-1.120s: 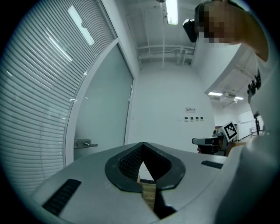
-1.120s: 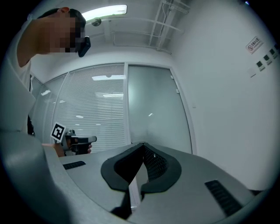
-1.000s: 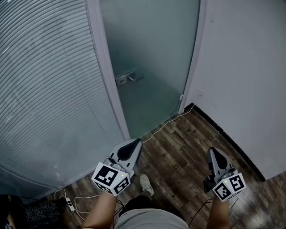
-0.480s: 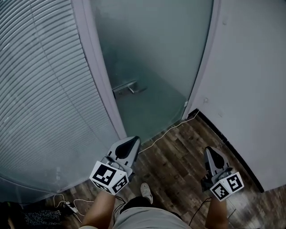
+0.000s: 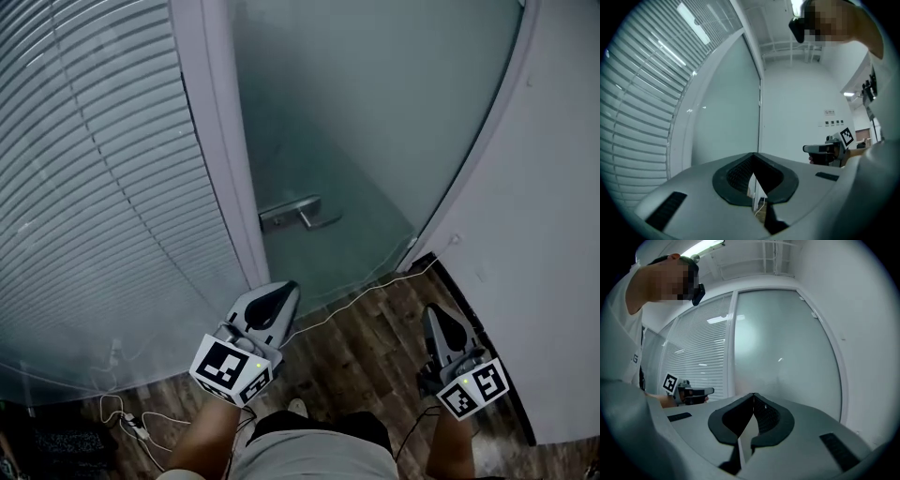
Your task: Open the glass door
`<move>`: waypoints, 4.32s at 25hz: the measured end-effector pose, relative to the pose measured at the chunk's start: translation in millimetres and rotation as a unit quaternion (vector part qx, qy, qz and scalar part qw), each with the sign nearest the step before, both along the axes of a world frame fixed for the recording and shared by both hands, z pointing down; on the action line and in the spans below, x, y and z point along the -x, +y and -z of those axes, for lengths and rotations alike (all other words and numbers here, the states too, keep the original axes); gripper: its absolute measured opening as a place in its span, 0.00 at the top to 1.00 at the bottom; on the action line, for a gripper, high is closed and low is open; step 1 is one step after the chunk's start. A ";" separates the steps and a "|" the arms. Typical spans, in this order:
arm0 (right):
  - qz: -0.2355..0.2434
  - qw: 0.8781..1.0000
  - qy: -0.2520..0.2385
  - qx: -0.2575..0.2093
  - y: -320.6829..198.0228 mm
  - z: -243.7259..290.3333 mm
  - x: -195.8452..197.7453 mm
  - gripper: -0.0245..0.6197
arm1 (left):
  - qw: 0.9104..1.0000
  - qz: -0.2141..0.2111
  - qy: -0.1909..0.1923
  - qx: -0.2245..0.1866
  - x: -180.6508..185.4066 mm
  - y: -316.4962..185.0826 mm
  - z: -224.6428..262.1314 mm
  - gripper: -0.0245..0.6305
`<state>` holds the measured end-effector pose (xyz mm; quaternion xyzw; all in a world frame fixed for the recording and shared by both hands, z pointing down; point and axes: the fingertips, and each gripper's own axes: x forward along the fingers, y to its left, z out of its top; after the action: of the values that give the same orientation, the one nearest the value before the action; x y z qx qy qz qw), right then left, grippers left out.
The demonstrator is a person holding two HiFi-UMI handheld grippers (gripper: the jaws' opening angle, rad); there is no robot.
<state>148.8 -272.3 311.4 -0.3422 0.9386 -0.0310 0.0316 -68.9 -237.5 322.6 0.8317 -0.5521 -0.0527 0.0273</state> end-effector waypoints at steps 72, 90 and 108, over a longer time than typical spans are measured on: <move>0.340 0.914 0.211 0.061 -230.9 -148.3 206.0 0.70 | 0.973 0.226 0.013 0.044 26.8 -88.4 -36.7 0.96; 0.300 0.926 0.215 0.074 -298.4 -125.2 275.7 0.70 | 0.967 0.251 0.020 0.044 41.5 -100.5 -9.3 0.96; 0.244 0.943 0.207 0.091 -371.5 -138.9 326.4 0.70 | 0.957 0.285 0.025 0.043 49.4 -100.5 -27.4 0.96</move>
<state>-177.6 -643.8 450.2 -0.1026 0.9723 -0.0517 -0.2034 -118.3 -337.9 350.0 0.6361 -0.7672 -0.0555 0.0602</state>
